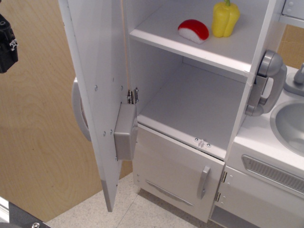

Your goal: Close fridge

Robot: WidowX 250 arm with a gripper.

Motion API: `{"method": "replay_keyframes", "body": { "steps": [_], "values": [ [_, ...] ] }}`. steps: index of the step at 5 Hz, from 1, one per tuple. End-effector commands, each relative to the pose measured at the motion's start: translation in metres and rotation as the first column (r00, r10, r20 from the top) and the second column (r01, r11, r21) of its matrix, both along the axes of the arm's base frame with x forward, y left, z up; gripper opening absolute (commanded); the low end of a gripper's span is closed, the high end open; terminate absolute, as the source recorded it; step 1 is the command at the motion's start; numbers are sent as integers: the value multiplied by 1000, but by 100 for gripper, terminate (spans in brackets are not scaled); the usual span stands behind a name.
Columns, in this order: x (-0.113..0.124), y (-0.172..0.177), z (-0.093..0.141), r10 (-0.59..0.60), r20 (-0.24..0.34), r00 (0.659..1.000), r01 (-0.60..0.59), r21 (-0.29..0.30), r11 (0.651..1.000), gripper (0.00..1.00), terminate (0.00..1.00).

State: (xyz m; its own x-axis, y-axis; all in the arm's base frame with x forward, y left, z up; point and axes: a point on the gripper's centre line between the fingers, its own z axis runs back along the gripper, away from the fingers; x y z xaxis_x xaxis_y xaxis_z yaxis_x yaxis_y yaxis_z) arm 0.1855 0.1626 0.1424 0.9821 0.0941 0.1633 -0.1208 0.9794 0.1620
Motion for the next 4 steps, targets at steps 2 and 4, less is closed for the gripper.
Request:
{"method": "replay_keyframes", "body": {
  "steps": [2, 4],
  "values": [
    [30, -17, 3, 42, -3, 999, -42, -21, 999, 100, 0],
    [71, -35, -8, 121, 54, 991, -121, 3, 993, 100, 0]
  ]
}}
